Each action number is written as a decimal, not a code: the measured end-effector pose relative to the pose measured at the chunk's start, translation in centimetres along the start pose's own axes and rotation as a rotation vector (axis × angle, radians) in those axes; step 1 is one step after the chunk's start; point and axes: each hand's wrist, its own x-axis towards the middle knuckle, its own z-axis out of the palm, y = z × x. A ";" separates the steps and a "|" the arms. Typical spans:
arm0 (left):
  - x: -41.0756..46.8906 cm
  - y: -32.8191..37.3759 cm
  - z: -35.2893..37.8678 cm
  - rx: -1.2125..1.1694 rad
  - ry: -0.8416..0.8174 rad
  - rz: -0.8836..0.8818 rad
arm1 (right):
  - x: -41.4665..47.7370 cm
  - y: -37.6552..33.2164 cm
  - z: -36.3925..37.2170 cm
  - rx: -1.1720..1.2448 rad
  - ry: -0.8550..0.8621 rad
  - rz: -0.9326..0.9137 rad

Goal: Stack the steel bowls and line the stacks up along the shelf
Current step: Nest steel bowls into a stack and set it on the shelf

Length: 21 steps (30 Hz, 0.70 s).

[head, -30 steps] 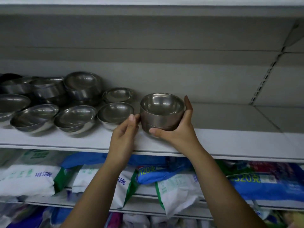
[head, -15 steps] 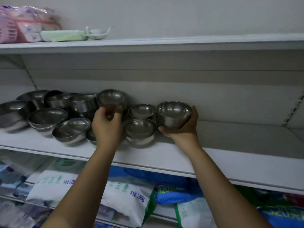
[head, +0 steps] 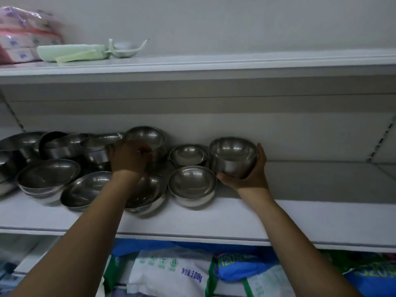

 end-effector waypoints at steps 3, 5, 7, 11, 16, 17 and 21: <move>0.6 -0.6 0.4 -0.004 0.019 0.040 | 0.0 0.0 0.0 -0.008 0.004 0.018; 0.8 -0.5 0.4 -0.020 0.006 0.050 | -0.2 -0.1 0.1 -0.016 0.018 0.031; 1.3 -0.7 0.3 -0.027 0.007 0.083 | -0.3 -0.2 0.1 -0.023 0.026 0.042; 2.3 -1.0 -0.3 -0.117 0.003 0.138 | -0.5 -0.7 0.3 -0.055 0.033 0.051; 3.0 -1.0 -0.9 -0.296 0.025 0.101 | -0.8 -0.9 0.4 -0.070 0.065 0.063; 3.1 -1.1 -1.0 -0.336 0.009 0.086 | -1.0 -1.1 0.5 -0.074 0.067 0.066; 3.3 -1.6 -1.1 -0.429 -0.027 0.082 | -1.3 -1.8 0.8 -0.105 0.074 0.084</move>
